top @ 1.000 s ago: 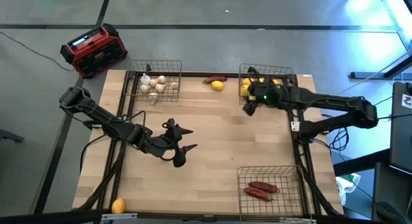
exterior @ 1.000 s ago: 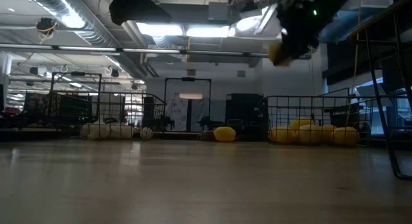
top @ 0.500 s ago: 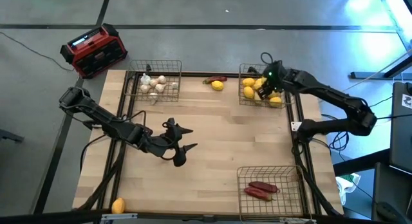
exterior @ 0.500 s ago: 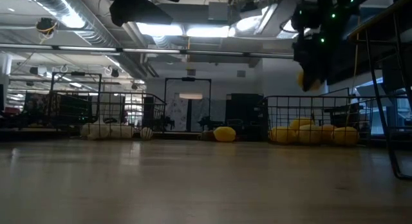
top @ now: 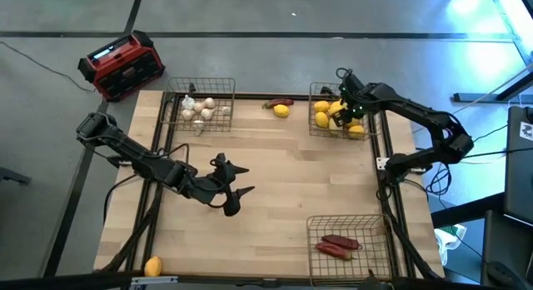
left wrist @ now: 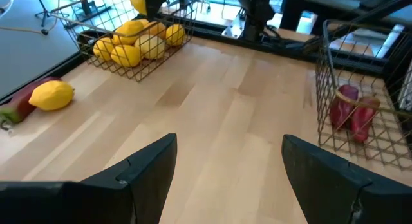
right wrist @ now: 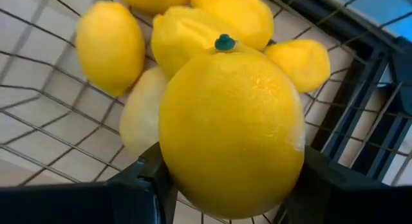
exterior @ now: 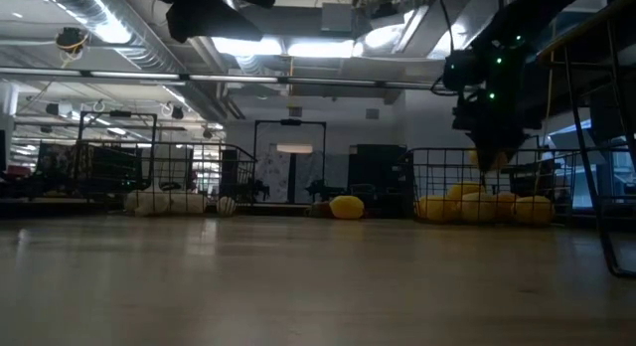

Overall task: Sort produce into baskets
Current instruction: Put the yellow lemon into the top right wire basket, then put the top yellow lemon into the top right wire basket

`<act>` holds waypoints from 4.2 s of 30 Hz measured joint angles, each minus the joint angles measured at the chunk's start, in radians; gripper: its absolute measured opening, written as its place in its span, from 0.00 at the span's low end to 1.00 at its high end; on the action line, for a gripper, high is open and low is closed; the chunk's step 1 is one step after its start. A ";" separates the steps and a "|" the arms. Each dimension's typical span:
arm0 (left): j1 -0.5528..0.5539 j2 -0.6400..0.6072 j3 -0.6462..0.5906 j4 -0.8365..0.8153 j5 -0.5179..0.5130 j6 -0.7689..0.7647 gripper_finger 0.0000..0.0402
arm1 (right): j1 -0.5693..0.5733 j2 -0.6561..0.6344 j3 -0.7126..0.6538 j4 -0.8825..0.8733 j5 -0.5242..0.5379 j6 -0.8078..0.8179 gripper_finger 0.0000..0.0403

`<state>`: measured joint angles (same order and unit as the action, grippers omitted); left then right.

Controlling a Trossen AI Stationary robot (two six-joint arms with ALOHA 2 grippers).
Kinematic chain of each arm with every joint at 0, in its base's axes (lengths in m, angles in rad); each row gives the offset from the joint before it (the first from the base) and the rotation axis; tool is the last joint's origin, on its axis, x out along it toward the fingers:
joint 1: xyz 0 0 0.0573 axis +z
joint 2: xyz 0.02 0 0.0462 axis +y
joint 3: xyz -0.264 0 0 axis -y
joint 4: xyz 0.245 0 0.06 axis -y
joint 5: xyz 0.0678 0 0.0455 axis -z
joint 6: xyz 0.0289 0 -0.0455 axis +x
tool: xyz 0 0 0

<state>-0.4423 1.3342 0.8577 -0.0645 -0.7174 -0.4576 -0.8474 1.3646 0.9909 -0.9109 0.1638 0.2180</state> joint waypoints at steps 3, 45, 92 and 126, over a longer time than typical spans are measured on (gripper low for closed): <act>0.000 0.000 0.000 -0.022 0.000 -0.004 0.69 | 0.000 0.024 0.000 -0.006 0.000 -0.008 0.50; 0.060 0.000 0.000 -0.030 -0.005 -0.064 0.69 | 0.256 -0.074 0.161 0.192 -0.003 -0.041 0.79; 0.069 0.120 0.000 0.051 0.006 0.041 0.69 | 0.563 0.398 0.220 0.753 0.089 -0.261 0.79; 0.069 0.119 0.000 0.054 0.008 0.076 0.69 | 0.336 0.829 0.803 0.128 0.028 -0.167 0.79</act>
<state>-0.3733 1.4536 0.8577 -0.0105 -0.7094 -0.3820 -0.5119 2.1933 1.7935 -0.7829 0.1914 0.0514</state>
